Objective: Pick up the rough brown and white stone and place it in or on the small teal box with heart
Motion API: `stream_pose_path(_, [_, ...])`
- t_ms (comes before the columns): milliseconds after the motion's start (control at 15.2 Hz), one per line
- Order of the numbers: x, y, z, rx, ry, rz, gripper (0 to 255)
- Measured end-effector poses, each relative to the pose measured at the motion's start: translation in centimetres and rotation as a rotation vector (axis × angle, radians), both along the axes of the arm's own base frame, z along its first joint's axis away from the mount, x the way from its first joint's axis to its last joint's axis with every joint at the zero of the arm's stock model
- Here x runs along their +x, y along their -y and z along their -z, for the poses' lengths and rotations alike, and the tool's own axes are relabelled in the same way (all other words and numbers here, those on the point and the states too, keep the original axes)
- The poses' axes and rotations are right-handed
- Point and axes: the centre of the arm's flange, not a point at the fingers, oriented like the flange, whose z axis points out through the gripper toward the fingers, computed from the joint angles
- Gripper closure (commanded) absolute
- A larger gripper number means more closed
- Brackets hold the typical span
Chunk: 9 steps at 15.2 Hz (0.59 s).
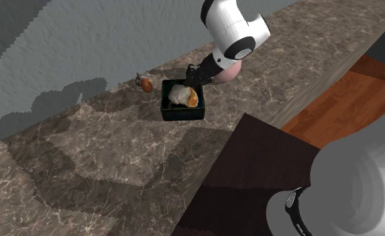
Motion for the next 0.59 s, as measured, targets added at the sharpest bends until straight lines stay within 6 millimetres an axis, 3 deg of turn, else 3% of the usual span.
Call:
stream_pose_path(528, [-0.10,0.79,0.71,-0.014,0.003,0.013,255])
stream_pose_path(594, [-0.12,0.88,0.69,-0.014,0.003,0.013,0])
